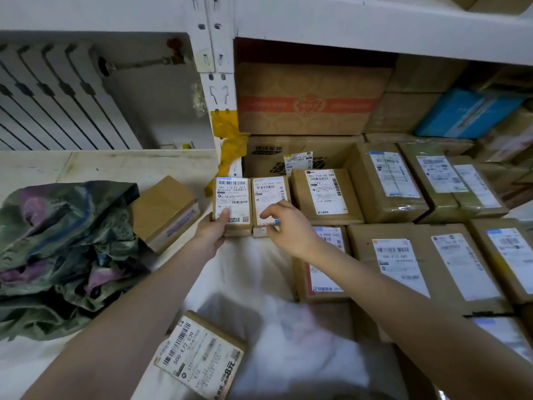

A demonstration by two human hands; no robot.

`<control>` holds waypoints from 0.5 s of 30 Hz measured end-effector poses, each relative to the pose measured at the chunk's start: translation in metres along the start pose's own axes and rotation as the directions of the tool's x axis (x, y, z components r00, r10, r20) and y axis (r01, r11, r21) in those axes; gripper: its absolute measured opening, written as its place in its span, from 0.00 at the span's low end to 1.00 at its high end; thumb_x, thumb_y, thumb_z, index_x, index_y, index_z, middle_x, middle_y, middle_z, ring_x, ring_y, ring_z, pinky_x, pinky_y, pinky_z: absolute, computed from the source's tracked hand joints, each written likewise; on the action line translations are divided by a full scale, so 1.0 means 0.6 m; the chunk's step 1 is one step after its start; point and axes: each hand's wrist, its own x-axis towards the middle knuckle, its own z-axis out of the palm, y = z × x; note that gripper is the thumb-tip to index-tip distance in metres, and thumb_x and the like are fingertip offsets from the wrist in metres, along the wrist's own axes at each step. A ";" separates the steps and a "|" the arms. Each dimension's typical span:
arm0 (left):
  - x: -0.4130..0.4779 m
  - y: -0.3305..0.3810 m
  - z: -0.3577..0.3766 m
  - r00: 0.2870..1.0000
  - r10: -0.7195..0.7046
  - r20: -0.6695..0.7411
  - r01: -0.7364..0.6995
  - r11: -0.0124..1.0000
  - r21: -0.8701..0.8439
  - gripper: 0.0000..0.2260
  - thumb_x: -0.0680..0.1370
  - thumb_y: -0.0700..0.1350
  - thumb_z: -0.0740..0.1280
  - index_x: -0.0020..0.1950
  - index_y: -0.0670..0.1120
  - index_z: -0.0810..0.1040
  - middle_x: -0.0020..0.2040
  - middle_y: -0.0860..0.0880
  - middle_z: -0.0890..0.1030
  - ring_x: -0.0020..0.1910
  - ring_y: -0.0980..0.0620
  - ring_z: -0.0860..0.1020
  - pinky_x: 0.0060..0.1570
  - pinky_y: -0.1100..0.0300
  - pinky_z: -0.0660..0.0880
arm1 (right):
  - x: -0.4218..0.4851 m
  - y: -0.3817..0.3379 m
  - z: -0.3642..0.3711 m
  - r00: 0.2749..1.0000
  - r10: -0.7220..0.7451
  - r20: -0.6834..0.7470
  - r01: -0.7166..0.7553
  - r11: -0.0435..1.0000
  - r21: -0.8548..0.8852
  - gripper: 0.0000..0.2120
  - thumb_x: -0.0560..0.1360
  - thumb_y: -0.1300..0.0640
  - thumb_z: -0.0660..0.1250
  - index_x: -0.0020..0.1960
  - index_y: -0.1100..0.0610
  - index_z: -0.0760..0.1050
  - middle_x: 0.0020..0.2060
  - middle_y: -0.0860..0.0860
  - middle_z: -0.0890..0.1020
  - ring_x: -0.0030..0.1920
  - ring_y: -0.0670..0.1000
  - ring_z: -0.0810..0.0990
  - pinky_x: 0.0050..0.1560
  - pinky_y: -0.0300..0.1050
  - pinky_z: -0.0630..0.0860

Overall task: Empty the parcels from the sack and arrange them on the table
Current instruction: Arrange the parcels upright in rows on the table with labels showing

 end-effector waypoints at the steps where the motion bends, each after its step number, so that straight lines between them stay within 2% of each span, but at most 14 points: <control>1: 0.008 -0.006 -0.001 0.997 0.071 -0.042 -0.062 0.981 0.186 0.18 0.80 0.52 0.64 0.67 0.46 0.75 0.64 0.47 0.78 0.63 0.45 0.75 0.62 0.52 0.71 | 0.002 0.001 0.004 0.999 -0.040 0.016 0.041 0.996 -0.075 0.15 0.74 0.62 0.65 0.60 0.55 0.77 0.58 0.53 0.76 0.60 0.54 0.75 0.60 0.49 0.72; 3: 0.010 -0.008 -0.001 0.964 0.250 -0.085 -0.172 0.840 0.515 0.18 0.80 0.52 0.64 0.65 0.45 0.76 0.62 0.44 0.80 0.61 0.42 0.76 0.57 0.53 0.73 | 0.007 -0.001 0.014 0.990 -0.117 0.074 0.129 0.974 -0.186 0.17 0.74 0.61 0.65 0.63 0.55 0.75 0.59 0.53 0.75 0.62 0.56 0.72 0.61 0.52 0.72; 4: 0.007 -0.006 -0.001 0.941 0.328 -0.083 -0.217 0.773 0.597 0.17 0.80 0.52 0.64 0.64 0.43 0.76 0.60 0.43 0.80 0.60 0.41 0.77 0.54 0.53 0.73 | 0.010 -0.004 0.020 0.983 -0.145 0.109 0.167 0.960 -0.226 0.19 0.74 0.61 0.65 0.64 0.55 0.74 0.61 0.53 0.74 0.63 0.56 0.71 0.62 0.53 0.71; 6: 0.004 0.002 -0.005 0.878 0.472 -0.077 -0.310 0.684 0.661 0.15 0.79 0.50 0.63 0.56 0.40 0.79 0.53 0.40 0.82 0.54 0.38 0.79 0.43 0.55 0.71 | 0.015 -0.009 0.029 0.969 -0.174 0.175 0.224 0.920 -0.322 0.22 0.74 0.60 0.64 0.68 0.54 0.70 0.65 0.52 0.71 0.66 0.55 0.68 0.64 0.52 0.69; 8: -0.003 0.015 -0.024 0.798 0.596 -0.087 -0.364 0.593 0.718 0.11 0.78 0.47 0.64 0.48 0.40 0.80 0.44 0.40 0.82 0.47 0.37 0.79 0.37 0.57 0.69 | 0.019 -0.007 0.039 0.955 -0.164 0.247 0.258 0.870 -0.419 0.26 0.74 0.58 0.64 0.72 0.52 0.65 0.69 0.50 0.67 0.69 0.53 0.64 0.67 0.51 0.65; 10: -0.002 0.036 -0.057 0.708 0.702 -0.084 -0.352 0.452 0.819 0.09 0.75 0.47 0.66 0.51 0.44 0.80 0.47 0.41 0.81 0.50 0.38 0.78 0.41 0.54 0.74 | 0.023 -0.005 0.044 0.946 -0.120 0.303 0.261 0.834 -0.486 0.30 0.74 0.57 0.65 0.74 0.50 0.61 0.72 0.48 0.63 0.72 0.52 0.60 0.70 0.53 0.61; 11: 0.001 0.046 -0.076 0.699 0.711 -0.069 -0.301 0.381 0.874 0.14 0.73 0.49 0.68 0.56 0.44 0.77 0.53 0.40 0.79 0.56 0.38 0.75 0.47 0.50 0.75 | 0.025 -0.005 0.045 0.944 -0.103 0.313 0.256 0.828 -0.498 0.31 0.74 0.58 0.65 0.75 0.49 0.60 0.73 0.48 0.62 0.72 0.51 0.59 0.70 0.55 0.60; 13: 0.007 0.065 -0.113 0.797 0.598 -0.079 -0.113 0.276 0.954 0.33 0.70 0.56 0.72 0.68 0.42 0.66 0.66 0.38 0.69 0.68 0.37 0.66 0.63 0.46 0.68 | 0.027 -0.011 0.050 0.942 -0.092 0.322 0.251 0.829 -0.499 0.32 0.74 0.57 0.66 0.75 0.50 0.59 0.74 0.48 0.61 0.73 0.51 0.58 0.70 0.56 0.60; 15: 0.019 0.074 -0.136 0.894 0.435 -0.106 0.008 0.221 0.975 0.49 0.67 0.58 0.75 0.77 0.42 0.50 0.75 0.37 0.55 0.76 0.38 0.51 0.73 0.44 0.55 | 0.026 -0.018 0.056 0.939 -0.083 0.333 0.248 0.835 -0.492 0.33 0.74 0.57 0.66 0.76 0.50 0.57 0.75 0.48 0.59 0.74 0.51 0.55 0.71 0.57 0.59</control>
